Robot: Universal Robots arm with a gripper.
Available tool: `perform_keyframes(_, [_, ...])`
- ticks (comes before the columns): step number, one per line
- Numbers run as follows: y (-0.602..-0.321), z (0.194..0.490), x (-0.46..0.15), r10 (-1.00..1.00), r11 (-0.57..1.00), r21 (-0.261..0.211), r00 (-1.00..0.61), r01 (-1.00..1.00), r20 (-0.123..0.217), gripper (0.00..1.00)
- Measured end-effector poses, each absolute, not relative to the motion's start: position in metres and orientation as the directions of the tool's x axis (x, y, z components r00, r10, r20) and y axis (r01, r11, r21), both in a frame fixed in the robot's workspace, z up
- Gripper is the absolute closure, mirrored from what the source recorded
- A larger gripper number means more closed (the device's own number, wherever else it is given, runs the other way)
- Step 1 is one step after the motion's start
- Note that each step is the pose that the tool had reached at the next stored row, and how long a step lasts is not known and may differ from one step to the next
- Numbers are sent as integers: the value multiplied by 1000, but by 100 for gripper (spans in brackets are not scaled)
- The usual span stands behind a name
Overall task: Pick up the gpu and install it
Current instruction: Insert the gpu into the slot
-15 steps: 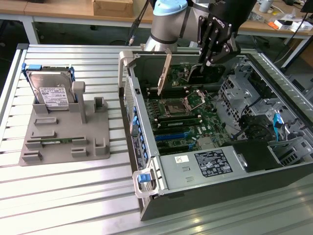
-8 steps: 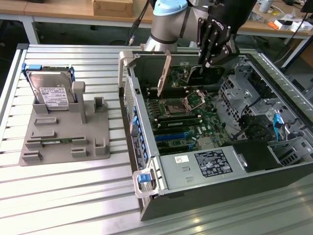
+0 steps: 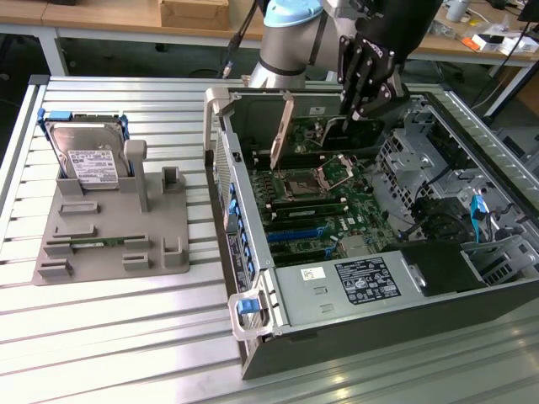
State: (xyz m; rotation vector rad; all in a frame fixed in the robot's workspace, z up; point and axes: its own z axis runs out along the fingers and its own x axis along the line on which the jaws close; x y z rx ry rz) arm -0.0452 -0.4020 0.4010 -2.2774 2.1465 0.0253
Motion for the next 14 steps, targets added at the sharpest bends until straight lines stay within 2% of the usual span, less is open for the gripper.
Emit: perform_keyframes(14, [-403,393,-45,-998,-59,2,59,-998,-20,74])
